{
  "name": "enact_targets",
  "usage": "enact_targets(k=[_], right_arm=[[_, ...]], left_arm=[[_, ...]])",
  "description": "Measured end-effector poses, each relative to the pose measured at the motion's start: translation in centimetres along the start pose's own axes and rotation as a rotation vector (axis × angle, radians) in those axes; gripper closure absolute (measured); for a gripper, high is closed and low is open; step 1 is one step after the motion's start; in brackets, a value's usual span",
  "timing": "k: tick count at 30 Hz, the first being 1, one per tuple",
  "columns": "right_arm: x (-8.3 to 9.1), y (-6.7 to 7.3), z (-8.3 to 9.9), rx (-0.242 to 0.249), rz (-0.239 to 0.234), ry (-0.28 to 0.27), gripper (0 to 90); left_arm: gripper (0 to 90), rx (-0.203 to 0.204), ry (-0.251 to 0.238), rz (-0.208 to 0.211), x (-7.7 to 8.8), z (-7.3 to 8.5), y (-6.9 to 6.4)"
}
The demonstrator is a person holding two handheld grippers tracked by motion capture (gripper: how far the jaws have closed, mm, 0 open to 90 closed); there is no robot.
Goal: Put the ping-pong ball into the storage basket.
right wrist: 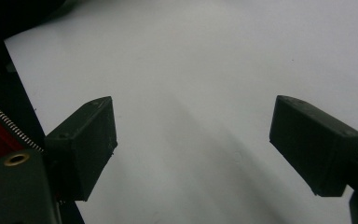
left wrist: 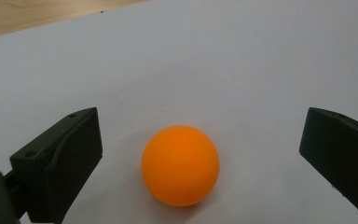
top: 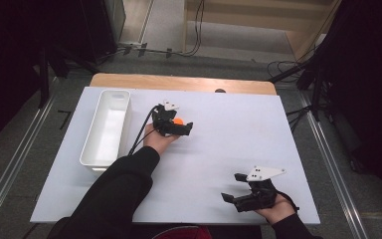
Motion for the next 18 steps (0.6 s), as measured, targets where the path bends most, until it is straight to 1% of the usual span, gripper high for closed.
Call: enact_targets(k=[4,6,7,10,14,15,16,18], right_arm=[[0.0,0.0,0.0,-0.002,-0.002,-0.003,13.5],[0.0,0.0,0.0,0.003,0.001,0.0,13.5],[0.0,0.0,0.0,0.004,0.001,0.001,13.5],[0.0,0.0,0.0,0.005,0.0,0.001,13.5],[0.0,0.0,0.0,0.005,0.0,0.002,13.5],[0.0,0.0,0.0,0.007,0.0,0.002,13.5],[0.0,0.0,0.0,0.006,0.0,0.003,13.5],[0.0,0.0,0.0,0.004,-0.002,0.002,13.5]], left_arm=[[0.0,-0.01,0.011,0.002,-0.2,0.3,-0.1],[0.0,-0.007,0.022,0.005,-0.3,0.4,-0.1],[0.0,0.001,0.027,0.01,-0.3,0.5,-0.2],[0.0,-0.008,0.032,0.002,-0.5,0.7,-0.2],[0.0,-0.01,0.039,-0.008,-0.7,1.0,-0.1],[0.0,-0.012,0.048,-0.006,-0.8,1.1,-0.1],[0.0,-0.002,0.037,-0.007,-0.8,1.2,0.0],[1.5,0.005,0.037,-0.01,-0.9,1.4,0.2]])
Point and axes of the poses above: each handheld gripper's, and its own axes: x roughly backward along the jaws, z roughly out of its underside, y roughly to its left, the point moved 5 cm from there along -x, roughly forward along the jaws, and after that the axes turned 11 degrees about -z, right-handed, at the moved point
